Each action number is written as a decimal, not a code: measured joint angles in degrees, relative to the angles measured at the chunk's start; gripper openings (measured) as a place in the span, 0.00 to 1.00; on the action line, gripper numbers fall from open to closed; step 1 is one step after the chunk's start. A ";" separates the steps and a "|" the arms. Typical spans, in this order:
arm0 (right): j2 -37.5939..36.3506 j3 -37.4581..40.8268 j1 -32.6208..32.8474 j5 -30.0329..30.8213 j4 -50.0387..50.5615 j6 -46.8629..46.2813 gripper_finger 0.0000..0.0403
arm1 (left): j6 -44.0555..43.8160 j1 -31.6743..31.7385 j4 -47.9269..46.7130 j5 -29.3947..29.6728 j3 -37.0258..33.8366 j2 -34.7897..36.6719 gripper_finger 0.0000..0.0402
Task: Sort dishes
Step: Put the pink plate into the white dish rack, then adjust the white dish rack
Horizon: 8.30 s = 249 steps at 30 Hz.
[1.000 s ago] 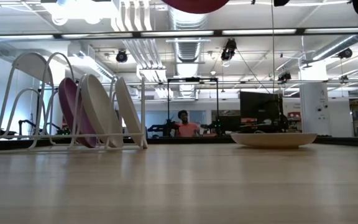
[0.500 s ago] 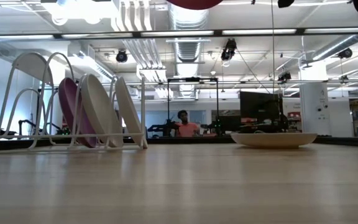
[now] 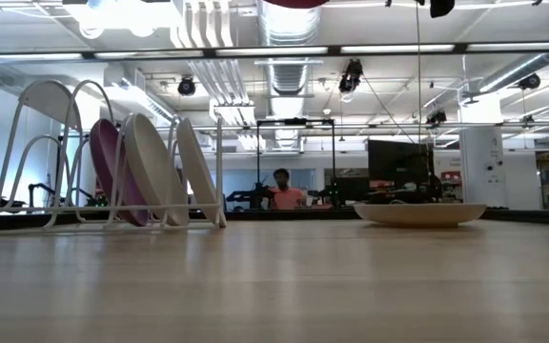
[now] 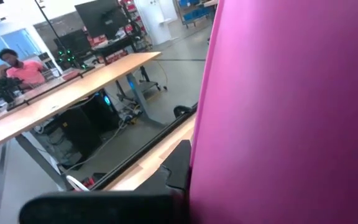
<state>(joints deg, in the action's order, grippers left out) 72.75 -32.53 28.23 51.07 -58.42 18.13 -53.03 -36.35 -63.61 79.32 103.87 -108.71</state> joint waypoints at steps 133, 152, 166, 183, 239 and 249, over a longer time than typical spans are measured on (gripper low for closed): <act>-19.10 0.07 0.85 -0.49 48.77 -31.63 0.62 | 5.06 75.87 -26.21 -58.88 -22.90 43.93 0.06; -19.10 0.07 0.83 -0.49 48.77 -31.67 0.61 | -6.62 62.51 -26.35 -49.82 -29.78 43.91 0.07; -19.09 0.07 0.74 -0.48 48.74 -31.67 0.61 | -10.57 55.99 -26.51 -47.66 -30.09 43.51 0.09; -19.08 0.07 0.72 -0.49 48.74 -31.67 0.63 | -7.48 56.01 -26.42 -47.32 -25.26 41.63 0.21; -19.08 0.07 0.72 -0.51 48.79 -31.67 0.63 | -2.08 55.99 -26.36 -53.03 -25.98 36.22 0.26; -19.08 0.07 0.74 -0.51 48.86 -31.67 0.64 | -1.44 55.99 -26.48 -53.34 -25.42 36.37 0.26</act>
<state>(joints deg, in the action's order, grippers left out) 53.67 -32.47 28.97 50.57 -9.56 -13.54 -54.46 19.64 -90.10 25.98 78.45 -72.33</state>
